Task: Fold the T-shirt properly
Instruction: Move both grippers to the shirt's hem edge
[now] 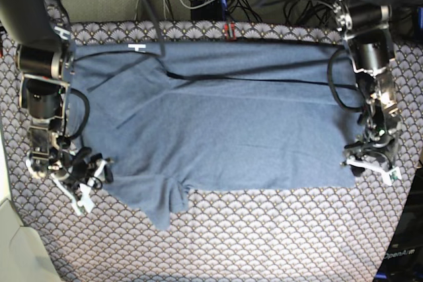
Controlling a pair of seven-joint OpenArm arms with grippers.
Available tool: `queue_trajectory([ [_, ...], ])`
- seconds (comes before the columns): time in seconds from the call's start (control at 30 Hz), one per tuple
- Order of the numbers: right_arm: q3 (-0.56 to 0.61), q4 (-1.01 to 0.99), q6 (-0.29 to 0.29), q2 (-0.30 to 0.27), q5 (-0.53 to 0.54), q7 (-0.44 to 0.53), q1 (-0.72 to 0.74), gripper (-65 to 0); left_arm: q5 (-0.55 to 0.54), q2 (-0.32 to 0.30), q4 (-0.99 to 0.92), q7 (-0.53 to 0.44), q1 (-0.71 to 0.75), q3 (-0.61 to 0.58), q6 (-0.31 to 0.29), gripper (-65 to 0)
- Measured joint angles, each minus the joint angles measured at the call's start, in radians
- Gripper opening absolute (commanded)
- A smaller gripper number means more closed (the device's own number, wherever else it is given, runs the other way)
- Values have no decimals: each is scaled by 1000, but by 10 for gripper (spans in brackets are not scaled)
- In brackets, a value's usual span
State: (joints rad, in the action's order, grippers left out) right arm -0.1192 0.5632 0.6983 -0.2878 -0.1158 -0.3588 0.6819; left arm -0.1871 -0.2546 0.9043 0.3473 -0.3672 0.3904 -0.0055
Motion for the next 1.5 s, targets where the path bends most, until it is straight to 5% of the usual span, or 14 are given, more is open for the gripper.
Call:
queue_trajectory([
  [0.6,21,-33,-186,-3,1,136,-42,-352,0,-8,-77,-70,-30,2,2,-222],
  [1.2,19,-95,-199,11,0,199,-45,-360,0,-5,-77,-68,-30,2,2,-222],
  [1.5,19,-95,-221,20,11,211,-56,-650,0,-8,-75,-132,-64,2,2,-222],
])
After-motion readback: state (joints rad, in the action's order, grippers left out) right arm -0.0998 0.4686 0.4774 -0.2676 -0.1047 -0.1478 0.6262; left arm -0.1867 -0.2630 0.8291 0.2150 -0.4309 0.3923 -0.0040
